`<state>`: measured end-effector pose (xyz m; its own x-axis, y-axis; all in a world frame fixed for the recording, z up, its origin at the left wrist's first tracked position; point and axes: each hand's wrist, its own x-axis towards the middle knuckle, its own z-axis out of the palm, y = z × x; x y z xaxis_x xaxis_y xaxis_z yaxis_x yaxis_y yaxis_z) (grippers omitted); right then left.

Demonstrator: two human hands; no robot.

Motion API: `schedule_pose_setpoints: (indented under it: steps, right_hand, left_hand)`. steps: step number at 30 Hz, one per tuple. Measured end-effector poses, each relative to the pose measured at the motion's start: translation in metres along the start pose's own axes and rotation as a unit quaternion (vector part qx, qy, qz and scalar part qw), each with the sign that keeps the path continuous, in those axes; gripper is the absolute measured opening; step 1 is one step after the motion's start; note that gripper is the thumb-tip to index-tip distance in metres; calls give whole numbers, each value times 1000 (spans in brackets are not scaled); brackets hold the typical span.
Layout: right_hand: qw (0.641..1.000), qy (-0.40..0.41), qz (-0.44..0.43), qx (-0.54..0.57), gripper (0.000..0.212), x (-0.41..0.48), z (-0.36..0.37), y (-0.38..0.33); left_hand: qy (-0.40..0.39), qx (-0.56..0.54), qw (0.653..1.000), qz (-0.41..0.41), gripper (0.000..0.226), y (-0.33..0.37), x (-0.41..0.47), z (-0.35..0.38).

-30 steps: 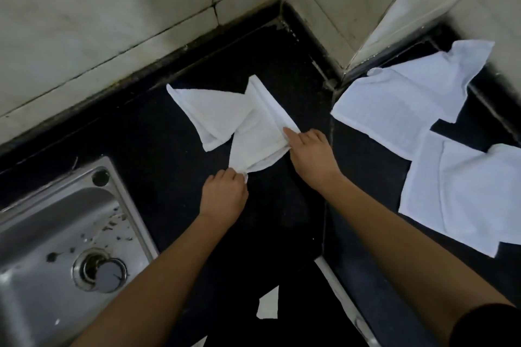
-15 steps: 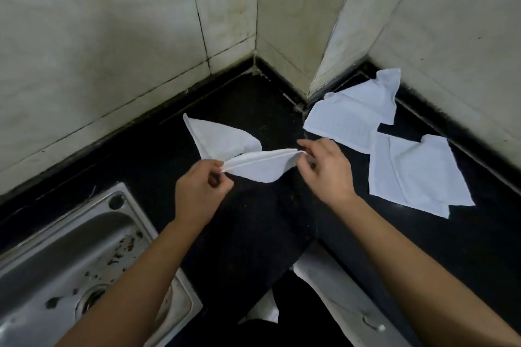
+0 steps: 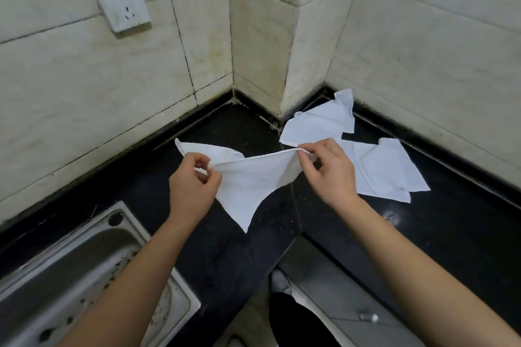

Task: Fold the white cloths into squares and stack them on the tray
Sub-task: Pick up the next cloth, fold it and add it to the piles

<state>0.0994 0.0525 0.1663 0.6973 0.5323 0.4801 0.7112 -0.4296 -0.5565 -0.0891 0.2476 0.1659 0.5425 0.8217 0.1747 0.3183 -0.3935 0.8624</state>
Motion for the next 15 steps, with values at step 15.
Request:
schedule_pose_setpoints:
  steps: [15]
  right_hand:
    - [995, -70, 63, 28, 13, 16, -7, 26]
  left_hand:
    - [32, 180, 968, 170, 10, 2, 13, 23]
